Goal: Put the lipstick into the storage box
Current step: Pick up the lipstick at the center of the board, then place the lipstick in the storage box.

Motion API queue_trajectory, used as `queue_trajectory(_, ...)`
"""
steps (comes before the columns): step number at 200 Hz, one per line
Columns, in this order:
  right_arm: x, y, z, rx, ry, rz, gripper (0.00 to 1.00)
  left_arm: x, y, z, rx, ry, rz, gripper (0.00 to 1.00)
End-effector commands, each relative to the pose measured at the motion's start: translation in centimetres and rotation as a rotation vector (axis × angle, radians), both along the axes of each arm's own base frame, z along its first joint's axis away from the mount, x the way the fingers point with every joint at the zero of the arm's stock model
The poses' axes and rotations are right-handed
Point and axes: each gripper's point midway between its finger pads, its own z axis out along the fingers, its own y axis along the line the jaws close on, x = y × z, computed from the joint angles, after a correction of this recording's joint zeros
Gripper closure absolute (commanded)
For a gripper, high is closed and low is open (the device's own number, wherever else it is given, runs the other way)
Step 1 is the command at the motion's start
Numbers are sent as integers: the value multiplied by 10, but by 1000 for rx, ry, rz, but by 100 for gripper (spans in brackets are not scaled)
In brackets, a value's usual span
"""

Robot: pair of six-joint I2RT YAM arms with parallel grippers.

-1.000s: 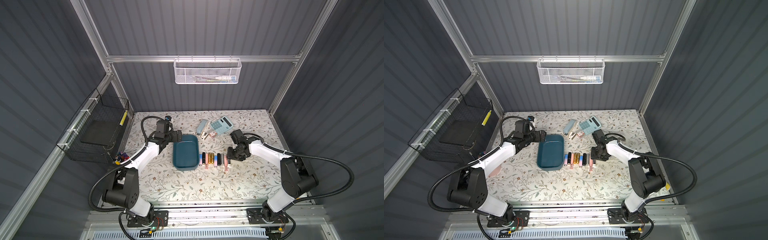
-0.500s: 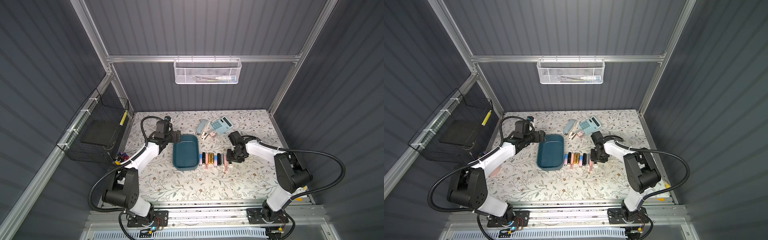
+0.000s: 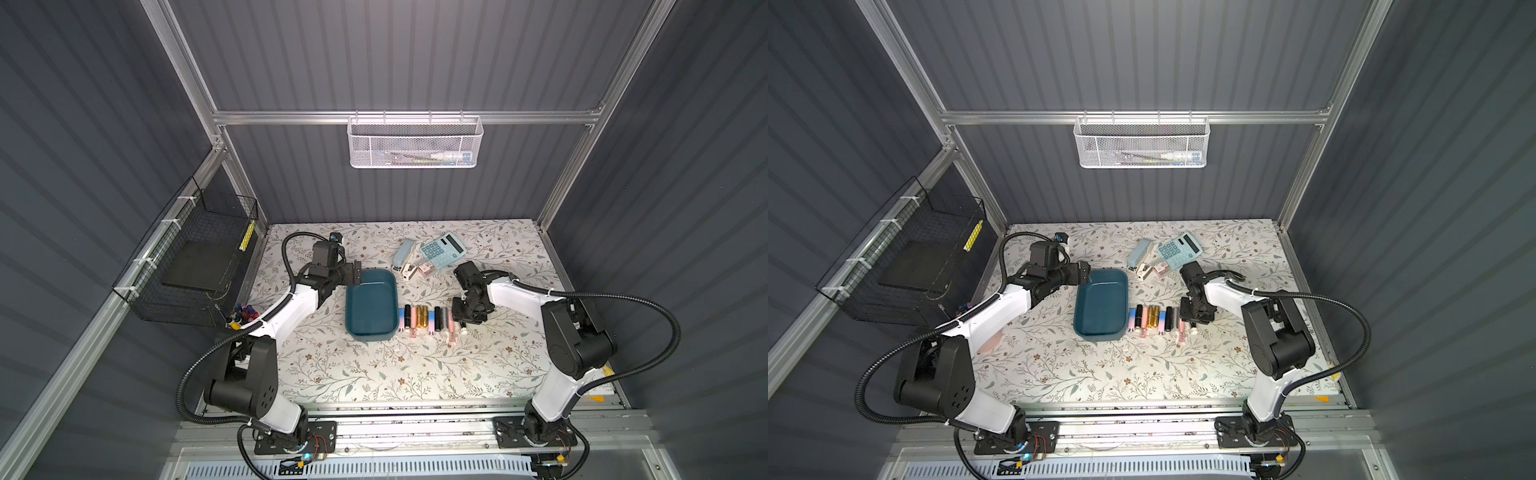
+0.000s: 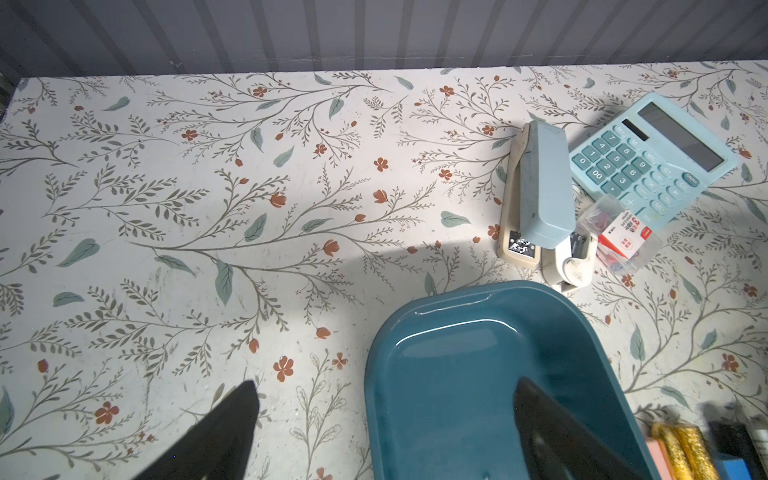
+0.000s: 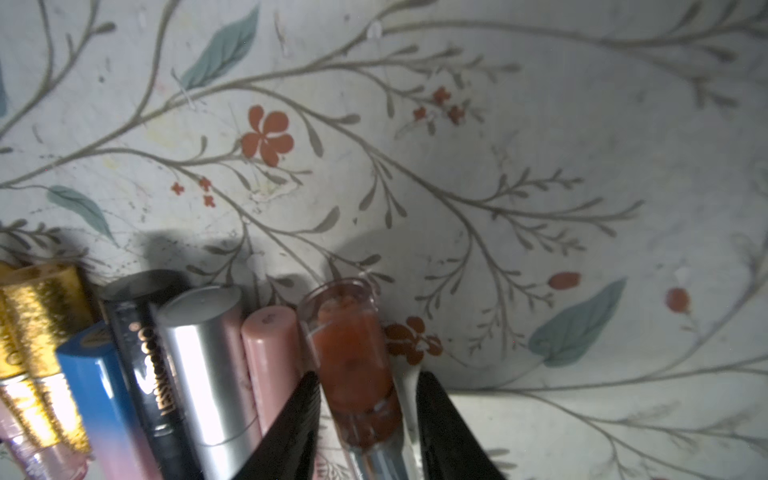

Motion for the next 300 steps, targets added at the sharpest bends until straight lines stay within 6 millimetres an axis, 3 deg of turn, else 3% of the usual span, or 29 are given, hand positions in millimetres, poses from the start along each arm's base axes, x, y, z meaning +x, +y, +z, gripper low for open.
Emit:
queue_trajectory(1, 3, 0, 2, -20, 3, 14, 61, -1, 0, 1, 21, -13, -11, 4)
queue_trajectory(32, 3, -2, -1, -47, 28, 16, 73, 1, 0, 0, 20, -16, -10, 4)
queue_trajectory(114, -7, -6, -5, -64, 68, 12, 75, -1, -1, -3, 6, -14, -13, 5)
queue_trajectory(140, -4, -6, 3, -66, 56, 13, 75, -3, -1, -1, 8, -23, -14, 4)
queue_trajectory(221, 24, 16, 65, -29, -60, 51, 75, -8, 9, 0, 58, -34, 0, 3)
queue_trajectory(300, 41, 81, 122, 85, -149, 144, 75, -20, 23, -5, 124, -5, 30, 1)
